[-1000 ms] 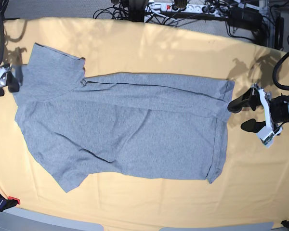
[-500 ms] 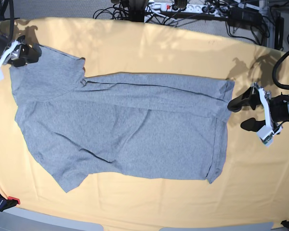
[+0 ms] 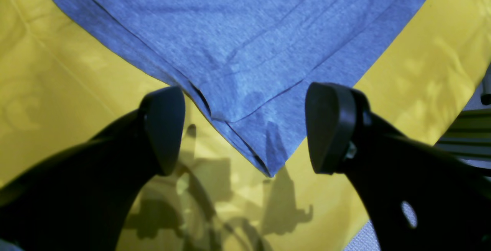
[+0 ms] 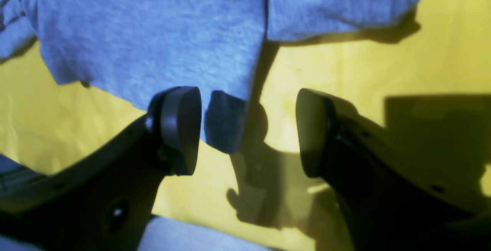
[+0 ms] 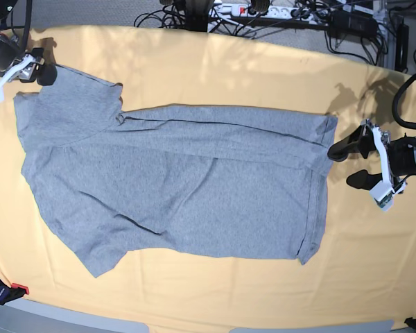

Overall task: Layout the t-shirt on the table in an organized manner, then fold the t-shirt properly
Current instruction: 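Move the right gripper to the collar corner of the shirt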

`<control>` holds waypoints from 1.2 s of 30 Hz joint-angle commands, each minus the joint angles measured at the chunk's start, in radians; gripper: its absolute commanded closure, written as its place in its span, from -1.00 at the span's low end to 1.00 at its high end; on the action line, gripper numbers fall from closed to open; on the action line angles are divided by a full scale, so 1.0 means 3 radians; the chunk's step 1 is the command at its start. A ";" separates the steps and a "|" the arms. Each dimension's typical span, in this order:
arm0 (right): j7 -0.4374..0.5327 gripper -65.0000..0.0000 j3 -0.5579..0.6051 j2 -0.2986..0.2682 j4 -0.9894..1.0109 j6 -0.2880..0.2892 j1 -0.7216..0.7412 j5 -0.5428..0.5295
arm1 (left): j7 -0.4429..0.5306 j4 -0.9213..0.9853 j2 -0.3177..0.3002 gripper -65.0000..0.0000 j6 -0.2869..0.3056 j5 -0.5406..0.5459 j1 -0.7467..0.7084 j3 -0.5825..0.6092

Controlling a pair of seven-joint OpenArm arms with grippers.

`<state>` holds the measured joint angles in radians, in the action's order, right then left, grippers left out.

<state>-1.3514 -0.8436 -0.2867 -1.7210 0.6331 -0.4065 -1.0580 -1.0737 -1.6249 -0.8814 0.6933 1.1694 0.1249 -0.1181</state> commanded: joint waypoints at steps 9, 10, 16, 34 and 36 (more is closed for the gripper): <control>0.0055 -0.24 0.0348 0.0042 -0.0038 0.0058 0.0000 -0.0042 | 0.0061 -0.0031 -0.0080 -0.51 0.0016 0.0154 0.0065 -0.0041; 0.0055 -0.24 0.0355 0.0042 -0.0038 0.0088 0.0000 -0.0032 | 0.0055 -0.0031 -0.0081 -0.51 0.0016 0.0154 0.0066 -0.0041; 0.0042 0.68 0.0319 0.0020 -0.0038 0.0117 -0.0001 0.0065 | -0.0024 -0.0031 -0.0081 -0.51 0.0016 0.0158 0.0066 -0.0041; -0.0150 1.00 0.0319 -0.0219 -0.0239 0.0217 0.0374 -0.0837 | -0.0014 -0.0031 -0.0081 -0.51 0.0016 0.0155 0.0066 -0.0041; -0.0150 1.00 0.0319 -0.0219 -0.0239 0.0217 0.0507 -0.0866 | -0.0027 -0.0031 -0.0081 -0.51 0.0016 0.0154 0.0066 -0.0041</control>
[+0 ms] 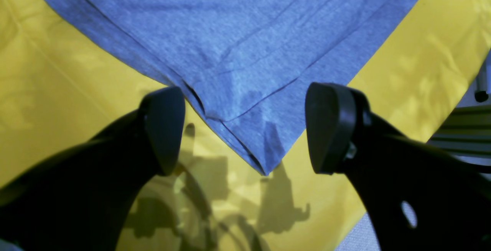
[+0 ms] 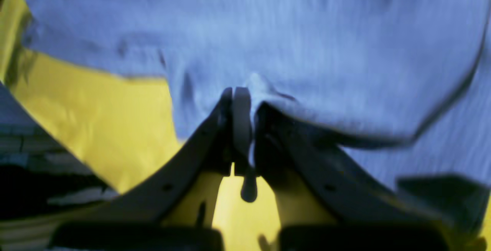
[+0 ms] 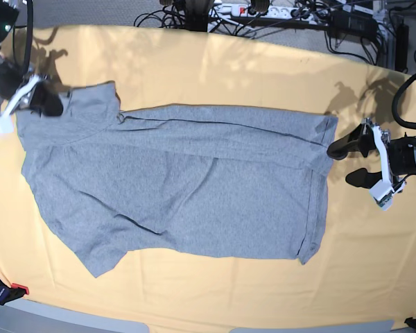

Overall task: Layout the t-shirt on the table in an organized manner, then fold the t-shirt properly
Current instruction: 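Move the right gripper to the collar corner of the shirt, then grasp the shirt edge near the collar with the right gripper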

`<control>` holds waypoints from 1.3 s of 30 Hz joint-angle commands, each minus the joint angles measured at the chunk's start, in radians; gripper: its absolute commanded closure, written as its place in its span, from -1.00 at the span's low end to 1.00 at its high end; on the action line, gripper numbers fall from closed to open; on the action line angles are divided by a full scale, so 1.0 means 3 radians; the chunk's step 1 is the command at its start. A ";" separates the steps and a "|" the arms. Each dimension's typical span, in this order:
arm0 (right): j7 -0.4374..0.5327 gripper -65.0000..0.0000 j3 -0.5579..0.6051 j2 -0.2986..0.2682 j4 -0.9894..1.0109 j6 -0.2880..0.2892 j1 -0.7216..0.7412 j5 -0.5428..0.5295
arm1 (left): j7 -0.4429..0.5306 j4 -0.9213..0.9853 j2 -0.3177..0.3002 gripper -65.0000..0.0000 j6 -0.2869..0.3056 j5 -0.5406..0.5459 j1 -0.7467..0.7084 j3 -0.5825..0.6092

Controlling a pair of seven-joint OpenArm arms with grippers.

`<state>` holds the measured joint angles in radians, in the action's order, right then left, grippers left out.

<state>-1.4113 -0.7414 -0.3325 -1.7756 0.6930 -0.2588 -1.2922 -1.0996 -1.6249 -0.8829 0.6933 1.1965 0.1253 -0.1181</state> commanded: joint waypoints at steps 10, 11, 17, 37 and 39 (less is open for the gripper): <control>0.0050 1.00 -0.0014 -0.0065 -0.0057 0.0017 0.0598 -0.0366 | 0.0061 -0.0031 -0.0047 -0.51 0.0016 0.0065 0.0064 -0.0041; 0.0050 1.00 -0.0014 -0.0065 -0.0056 0.0017 0.0642 -0.0366 | 0.0061 -0.0031 -0.0046 -0.51 0.0016 0.0065 0.0064 -0.0041; 0.0050 1.00 0.0134 -0.0065 -0.0056 0.0017 0.0810 -0.0284 | 0.0062 -0.0031 -0.0048 -0.51 0.0016 0.0067 0.0065 -0.0041; 0.1423 1.00 0.0818 -0.0053 -0.0011 -0.0116 0.0807 0.1943 | 0.0061 -0.0031 -0.0047 -0.51 0.0016 0.0067 0.0064 -0.0041; 0.1545 1.00 0.0818 -0.0043 0.0042 -0.0253 0.0807 0.2064 | 0.0061 -0.0031 -0.0047 -0.51 0.0016 0.0066 0.0064 -0.0041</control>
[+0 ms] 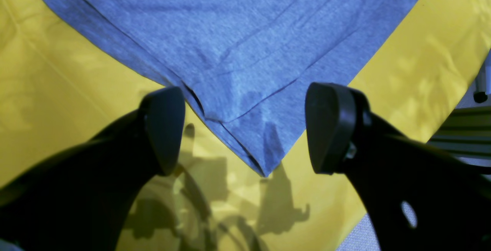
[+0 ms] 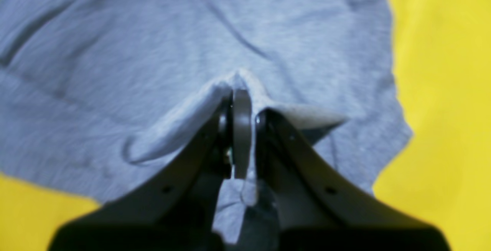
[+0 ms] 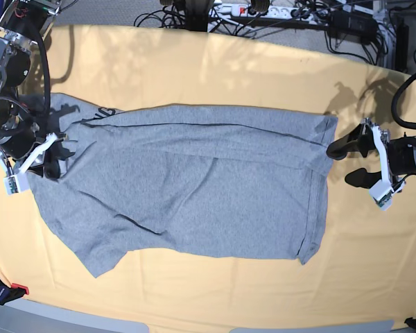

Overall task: Layout the t-shirt on the table in an organized manner, then fold the t-shirt properly
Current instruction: 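Grasp the shirt edge near the collar with the right gripper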

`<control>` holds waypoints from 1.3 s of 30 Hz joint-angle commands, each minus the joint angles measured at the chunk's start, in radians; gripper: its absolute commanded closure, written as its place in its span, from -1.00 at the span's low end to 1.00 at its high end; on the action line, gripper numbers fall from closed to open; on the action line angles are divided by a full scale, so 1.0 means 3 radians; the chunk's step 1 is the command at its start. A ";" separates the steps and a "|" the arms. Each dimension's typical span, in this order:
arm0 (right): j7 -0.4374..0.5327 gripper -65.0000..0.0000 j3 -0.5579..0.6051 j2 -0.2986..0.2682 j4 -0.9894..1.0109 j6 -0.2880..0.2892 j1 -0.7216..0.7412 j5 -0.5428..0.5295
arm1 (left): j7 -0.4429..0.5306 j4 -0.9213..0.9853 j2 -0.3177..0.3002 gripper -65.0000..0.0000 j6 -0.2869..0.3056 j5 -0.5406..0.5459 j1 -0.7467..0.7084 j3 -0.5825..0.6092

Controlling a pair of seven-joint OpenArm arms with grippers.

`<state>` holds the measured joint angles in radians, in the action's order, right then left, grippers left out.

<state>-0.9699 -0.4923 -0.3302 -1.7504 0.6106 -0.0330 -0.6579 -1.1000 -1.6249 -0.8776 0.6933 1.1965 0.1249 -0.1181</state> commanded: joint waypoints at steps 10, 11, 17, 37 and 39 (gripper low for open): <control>0.0205 1.00 -0.0013 0.0010 0.0277 -0.0220 0.0323 0.0277 | 0.0062 -0.0031 -0.0047 -0.51 0.0016 0.0066 0.0065 -0.0041; 0.0205 1.00 -0.0013 0.0010 0.0304 -0.0253 0.0370 0.0315 | 0.0062 -0.0031 -0.0047 -0.51 0.0016 0.0066 0.0065 -0.0041; 0.0206 1.00 -0.0013 0.0010 0.0548 -0.0286 0.0610 0.0387 | 0.0062 -0.0031 -0.0047 -0.51 0.0016 0.0066 0.0066 -0.0041; -0.0230 -0.23 -0.0022 -0.0284 0.1247 -0.0310 0.1226 0.0081 | 0.0074 -0.0031 -0.0048 -0.51 0.0016 0.0053 0.0066 -0.0050; -0.0408 -0.23 -0.0050 -0.0375 0.1226 -0.0070 0.1226 -0.0272 | 0.0074 -0.0031 -0.0048 -0.51 0.0016 0.0053 0.0066 -0.0050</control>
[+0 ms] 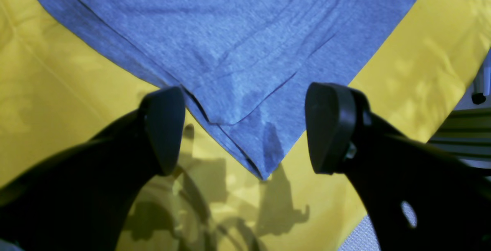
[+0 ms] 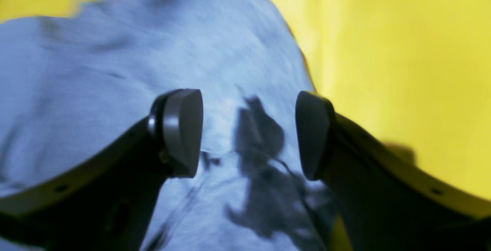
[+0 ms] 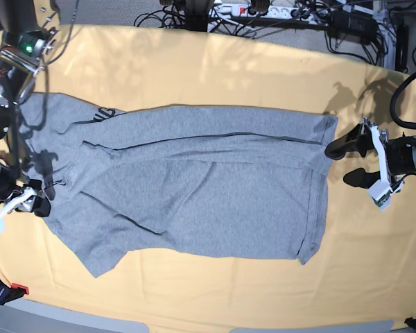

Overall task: Layout the t-shirt on the table in an organized manner, then fold the t-shirt properly
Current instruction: 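Grasp the shirt edge near the collar with the right gripper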

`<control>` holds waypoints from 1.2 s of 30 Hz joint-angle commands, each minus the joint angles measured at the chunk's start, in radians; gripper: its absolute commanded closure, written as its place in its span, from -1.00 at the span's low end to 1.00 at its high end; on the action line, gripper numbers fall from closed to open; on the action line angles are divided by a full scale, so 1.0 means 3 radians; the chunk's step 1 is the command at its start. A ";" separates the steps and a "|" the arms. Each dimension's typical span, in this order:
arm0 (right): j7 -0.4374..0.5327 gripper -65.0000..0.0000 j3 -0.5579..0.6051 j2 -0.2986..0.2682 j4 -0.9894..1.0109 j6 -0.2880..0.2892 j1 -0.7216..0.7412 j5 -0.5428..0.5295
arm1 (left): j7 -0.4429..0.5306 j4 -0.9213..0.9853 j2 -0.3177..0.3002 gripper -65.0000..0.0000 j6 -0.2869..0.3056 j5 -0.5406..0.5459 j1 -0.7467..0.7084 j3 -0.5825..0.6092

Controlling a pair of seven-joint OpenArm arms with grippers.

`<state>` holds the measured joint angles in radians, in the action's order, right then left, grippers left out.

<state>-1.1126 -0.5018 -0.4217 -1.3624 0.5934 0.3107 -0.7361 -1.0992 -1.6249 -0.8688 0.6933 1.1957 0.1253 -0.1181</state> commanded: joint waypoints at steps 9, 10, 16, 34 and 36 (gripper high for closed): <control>-0.0946 0.87 -0.0200 -0.0131 -0.0080 0.0349 -0.0206 -0.1518 | 0.0071 -0.0031 -0.0076 -0.51 0.0016 0.0070 0.0065 -0.0050; -0.0946 1.00 -0.0200 -0.0126 -0.0080 0.0349 -0.0284 -0.1652 | 0.0071 -0.0031 -0.0076 -0.51 0.0016 0.0069 0.0065 -0.0050; -0.0946 1.00 -0.0197 -0.0092 -0.0080 0.0349 -0.0612 -0.2216 | 0.0072 -0.0031 -0.0078 -0.51 0.0016 0.0069 0.0065 -0.0050; -0.0913 1.00 0.0193 0.0085 -0.0080 0.0349 -0.0861 -0.0579 | 0.0060 -0.0031 -0.0076 -0.51 0.0016 0.0118 0.0065 -0.0050; -0.0886 1.00 0.0193 0.0088 -0.0080 0.0349 -0.0861 -0.0622 | 0.0062 -0.0031 -0.0076 -0.51 0.0016 0.0120 0.0065 -0.0050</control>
<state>-1.3720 -0.4400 -0.3763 -1.3762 0.6998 0.0441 -0.9504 -1.0996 -1.6249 -0.8688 0.6933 1.2110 0.1253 -0.1181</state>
